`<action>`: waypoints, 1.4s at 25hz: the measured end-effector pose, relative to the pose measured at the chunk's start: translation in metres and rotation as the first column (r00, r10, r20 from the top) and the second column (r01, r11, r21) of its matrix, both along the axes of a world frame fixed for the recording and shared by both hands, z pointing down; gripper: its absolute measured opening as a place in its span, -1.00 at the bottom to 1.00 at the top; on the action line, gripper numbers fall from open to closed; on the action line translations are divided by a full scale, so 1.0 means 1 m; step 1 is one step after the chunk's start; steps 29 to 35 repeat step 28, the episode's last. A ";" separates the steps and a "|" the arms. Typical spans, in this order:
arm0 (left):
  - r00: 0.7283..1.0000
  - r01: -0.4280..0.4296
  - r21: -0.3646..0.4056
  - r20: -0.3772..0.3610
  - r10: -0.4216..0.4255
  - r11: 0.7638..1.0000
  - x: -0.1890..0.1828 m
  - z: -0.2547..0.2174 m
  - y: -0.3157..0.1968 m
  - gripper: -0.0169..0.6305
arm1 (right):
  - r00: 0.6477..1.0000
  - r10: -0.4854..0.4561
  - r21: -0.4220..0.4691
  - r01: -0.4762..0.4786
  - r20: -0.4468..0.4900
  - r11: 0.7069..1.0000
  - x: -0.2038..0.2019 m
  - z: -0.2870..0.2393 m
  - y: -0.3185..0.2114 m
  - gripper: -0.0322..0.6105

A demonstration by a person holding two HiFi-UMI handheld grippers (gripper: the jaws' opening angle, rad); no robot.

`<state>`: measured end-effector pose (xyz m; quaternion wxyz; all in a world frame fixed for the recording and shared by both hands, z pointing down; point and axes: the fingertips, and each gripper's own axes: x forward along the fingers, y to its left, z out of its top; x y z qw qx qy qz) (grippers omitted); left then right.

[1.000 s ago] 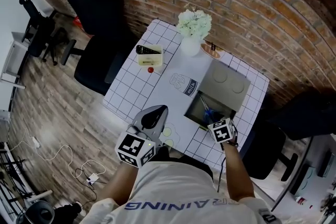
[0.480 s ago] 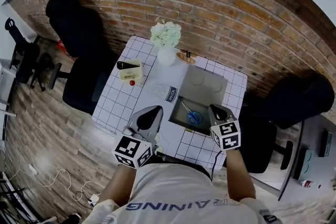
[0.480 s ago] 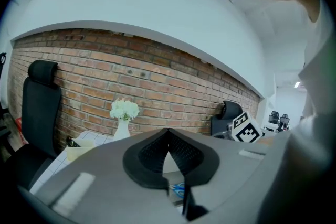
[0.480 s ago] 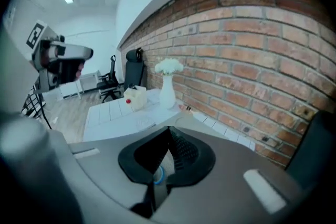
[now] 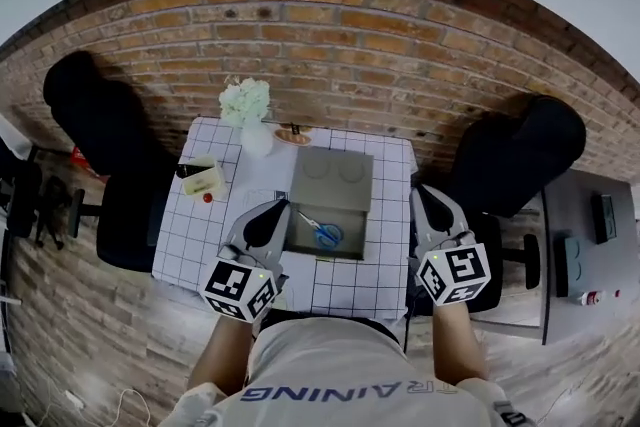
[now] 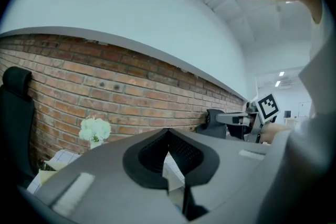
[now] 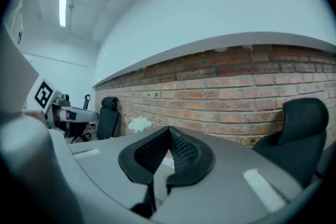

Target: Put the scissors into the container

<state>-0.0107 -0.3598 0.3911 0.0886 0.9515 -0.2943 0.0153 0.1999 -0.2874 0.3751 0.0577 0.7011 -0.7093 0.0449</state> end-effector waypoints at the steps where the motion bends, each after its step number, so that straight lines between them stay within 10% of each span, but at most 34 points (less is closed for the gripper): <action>1: 1.000 -0.012 0.019 -0.005 0.012 1.000 0.008 -0.007 0.001 -0.95 | 1.000 0.022 0.021 -0.022 0.004 1.000 0.008 -0.009 0.010 -0.85; 10: 0.994 -0.105 0.080 0.002 0.105 0.991 0.055 -0.030 0.026 -0.95 | 0.986 0.161 0.121 -0.165 0.044 0.979 0.053 -0.037 0.073 -0.85; 35: 0.999 -0.047 0.093 0.024 0.045 0.995 0.033 -0.028 0.047 -0.95 | 0.995 0.103 0.158 -0.100 -0.008 0.982 0.025 -0.035 0.067 -0.85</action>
